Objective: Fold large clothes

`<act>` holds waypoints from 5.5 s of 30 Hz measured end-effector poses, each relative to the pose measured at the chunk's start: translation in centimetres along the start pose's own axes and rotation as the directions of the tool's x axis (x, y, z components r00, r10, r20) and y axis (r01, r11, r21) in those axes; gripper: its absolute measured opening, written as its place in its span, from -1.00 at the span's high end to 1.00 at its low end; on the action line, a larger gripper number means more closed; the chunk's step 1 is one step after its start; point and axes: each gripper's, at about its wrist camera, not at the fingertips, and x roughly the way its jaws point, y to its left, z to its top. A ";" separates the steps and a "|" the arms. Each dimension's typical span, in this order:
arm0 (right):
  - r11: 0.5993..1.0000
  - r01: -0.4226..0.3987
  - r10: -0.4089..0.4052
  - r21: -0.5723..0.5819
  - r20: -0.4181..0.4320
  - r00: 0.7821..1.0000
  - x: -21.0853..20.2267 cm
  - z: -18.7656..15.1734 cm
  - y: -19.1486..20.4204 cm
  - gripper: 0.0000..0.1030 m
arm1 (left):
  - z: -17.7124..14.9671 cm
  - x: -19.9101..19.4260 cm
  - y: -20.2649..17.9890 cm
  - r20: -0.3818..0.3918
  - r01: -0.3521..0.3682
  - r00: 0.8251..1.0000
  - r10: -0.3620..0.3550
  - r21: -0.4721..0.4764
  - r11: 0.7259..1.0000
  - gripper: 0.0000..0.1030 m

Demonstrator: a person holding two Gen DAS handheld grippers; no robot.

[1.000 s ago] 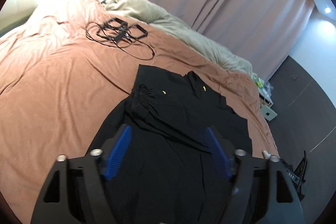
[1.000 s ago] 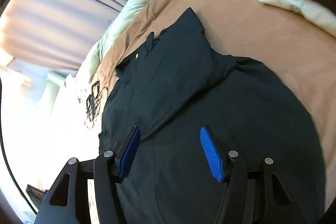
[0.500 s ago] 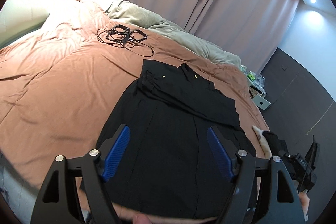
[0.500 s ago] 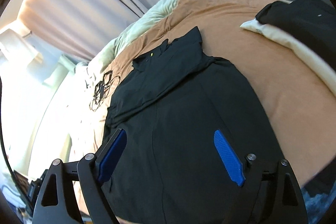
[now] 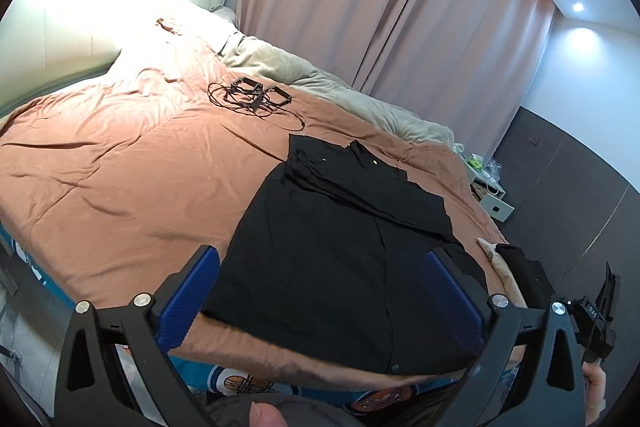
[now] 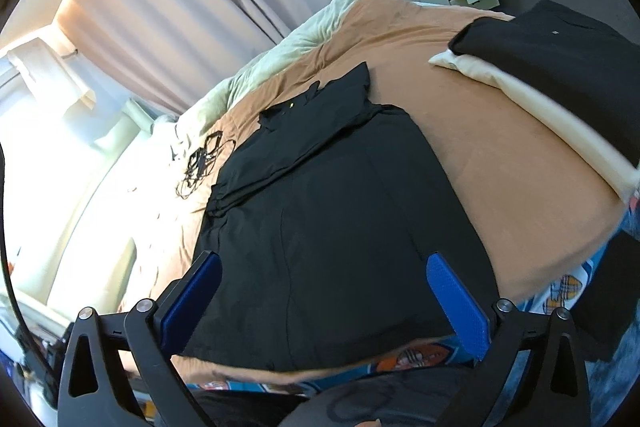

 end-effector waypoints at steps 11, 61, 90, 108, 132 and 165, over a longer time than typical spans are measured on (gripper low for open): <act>1.000 0.029 -0.029 0.004 0.064 0.998 -5.5 -2.6 -3.1 -1.00 | -3.3 -4.6 2.4 0.043 -0.008 0.999 0.008 0.017 1.000 -1.00; 0.998 -0.025 0.035 0.049 -0.218 0.975 8.9 -2.9 -14.5 -0.27 | -6.5 16.2 12.2 -0.377 -0.139 0.923 0.081 -0.129 0.982 -0.20; 0.879 -0.398 0.444 0.262 -0.145 0.884 9.1 -4.2 -17.0 -0.19 | -7.4 17.4 14.6 -0.336 0.110 0.902 -0.271 -0.430 0.896 -0.07; 0.893 -0.293 0.351 0.341 -0.122 0.928 13.3 -4.9 -15.2 0.79 | -7.1 18.7 14.9 -0.337 0.045 0.914 -0.225 -0.468 0.883 0.85; 0.825 -0.550 0.541 0.132 0.099 0.835 -0.9 2.3 -4.5 0.90 | 2.0 2.4 11.0 -0.007 0.320 0.934 -0.358 -0.432 0.843 0.91; 0.847 -0.530 0.514 0.035 0.201 0.834 -5.3 10.5 1.9 0.90 | 12.7 1.5 5.6 0.108 0.358 0.934 -0.341 -0.253 0.899 0.90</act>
